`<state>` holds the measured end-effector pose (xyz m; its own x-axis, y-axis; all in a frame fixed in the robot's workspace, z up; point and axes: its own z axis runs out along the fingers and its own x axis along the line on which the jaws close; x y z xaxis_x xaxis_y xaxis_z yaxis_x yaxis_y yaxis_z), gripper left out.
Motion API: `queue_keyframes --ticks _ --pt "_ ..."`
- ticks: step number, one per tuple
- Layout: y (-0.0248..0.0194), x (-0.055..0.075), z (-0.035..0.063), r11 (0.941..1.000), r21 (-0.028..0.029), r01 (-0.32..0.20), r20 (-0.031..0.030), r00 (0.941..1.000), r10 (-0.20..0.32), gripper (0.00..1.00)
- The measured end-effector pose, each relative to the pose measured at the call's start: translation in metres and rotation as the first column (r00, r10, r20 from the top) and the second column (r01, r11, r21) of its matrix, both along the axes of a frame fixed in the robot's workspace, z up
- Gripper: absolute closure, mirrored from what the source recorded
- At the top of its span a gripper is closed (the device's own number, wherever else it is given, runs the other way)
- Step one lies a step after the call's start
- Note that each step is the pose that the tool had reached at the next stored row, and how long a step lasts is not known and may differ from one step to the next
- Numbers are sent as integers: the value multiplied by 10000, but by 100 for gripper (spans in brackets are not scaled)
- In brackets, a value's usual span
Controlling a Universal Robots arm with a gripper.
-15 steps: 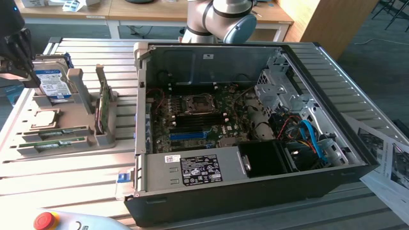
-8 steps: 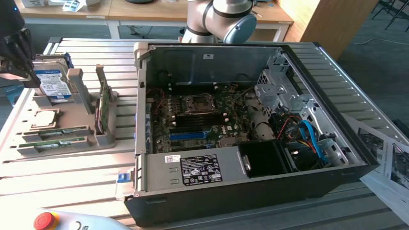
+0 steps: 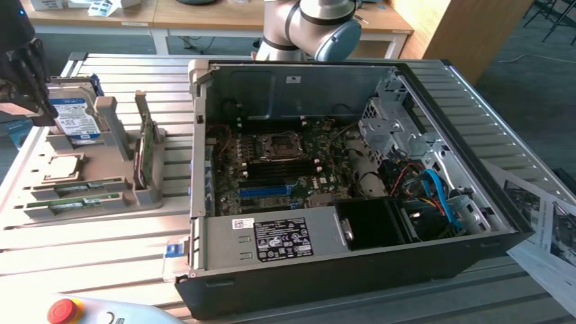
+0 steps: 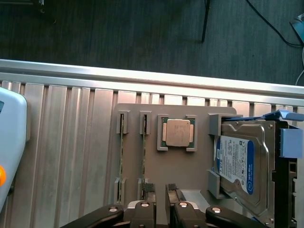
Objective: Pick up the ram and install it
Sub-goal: 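Pick up the ram and move it above insertion slot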
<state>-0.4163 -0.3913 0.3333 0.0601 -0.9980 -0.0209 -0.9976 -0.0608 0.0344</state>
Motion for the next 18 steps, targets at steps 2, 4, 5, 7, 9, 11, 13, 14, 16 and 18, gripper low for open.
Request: queue_keyframes --ticks 2,4,5,7,9,11,13,14,16,18 --pt "0 0 0 10000 0 0 0 10000 0 75" --pt "0 0 0 10000 0 0 0 10000 0 75" --pt "0 0 0 10000 0 0 0 10000 0 75" --pt "0 0 0 10000 0 0 0 10000 0 75" --pt "0 0 0 10000 0 0 0 10000 0 75" --pt "0 0 0 10000 0 0 0 10000 0 75" --pt "-3 -1 -1 10000 1 2 2 10000 -2 75" --pt "-8 -1 -2 10000 1 1 2 10000 -1 75" --pt "-22 0 0 10000 0 0 0 10000 0 75" --pt "-40 0 0 10000 0 1 0 10000 -1 75"
